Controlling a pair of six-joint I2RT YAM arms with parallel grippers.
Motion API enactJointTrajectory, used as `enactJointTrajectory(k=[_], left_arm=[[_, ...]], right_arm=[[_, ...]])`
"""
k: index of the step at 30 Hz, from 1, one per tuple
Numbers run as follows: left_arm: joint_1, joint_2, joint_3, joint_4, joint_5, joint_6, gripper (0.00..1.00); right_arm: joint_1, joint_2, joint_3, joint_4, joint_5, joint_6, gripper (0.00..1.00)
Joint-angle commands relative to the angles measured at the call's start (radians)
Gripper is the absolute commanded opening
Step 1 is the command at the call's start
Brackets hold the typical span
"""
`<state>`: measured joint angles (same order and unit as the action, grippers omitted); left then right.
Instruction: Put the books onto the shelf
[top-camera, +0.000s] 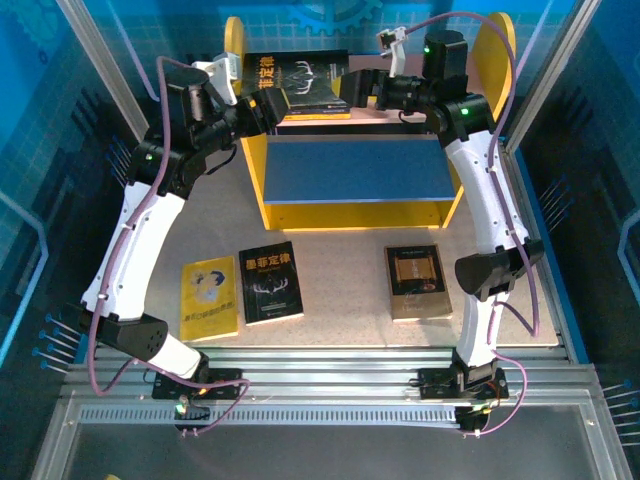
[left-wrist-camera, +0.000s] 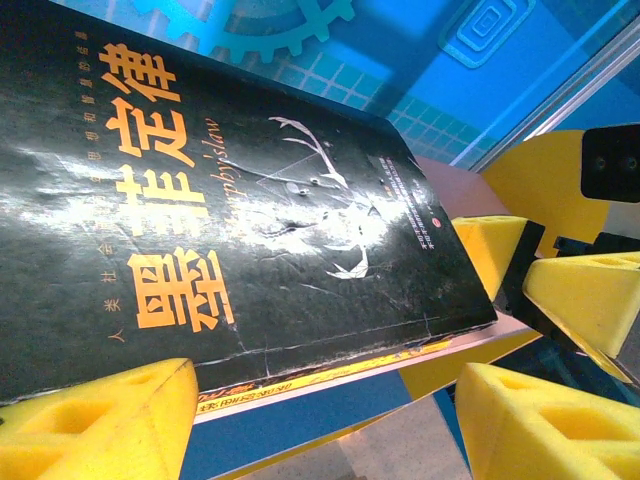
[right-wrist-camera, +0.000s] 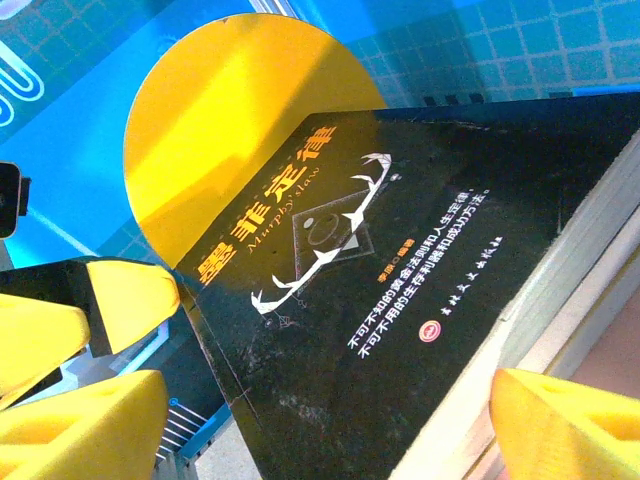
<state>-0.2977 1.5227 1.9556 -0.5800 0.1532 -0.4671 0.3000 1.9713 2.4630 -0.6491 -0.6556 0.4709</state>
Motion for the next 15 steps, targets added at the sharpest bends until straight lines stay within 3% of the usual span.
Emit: enactJointTrajectory(k=[1, 15], left_arm=[[-0.006, 0.005, 0.034, -0.02, -0.018, 0.03, 0.7], [-0.006, 0.0, 0.038, -0.029, -0.043, 0.039, 0.7]], right_arm=[[0.01, 0.01, 0.042, 0.043, -0.035, 0.006, 0.85], [0.013, 0.018, 0.048, 0.046, -0.042, 0.009, 0.85]])
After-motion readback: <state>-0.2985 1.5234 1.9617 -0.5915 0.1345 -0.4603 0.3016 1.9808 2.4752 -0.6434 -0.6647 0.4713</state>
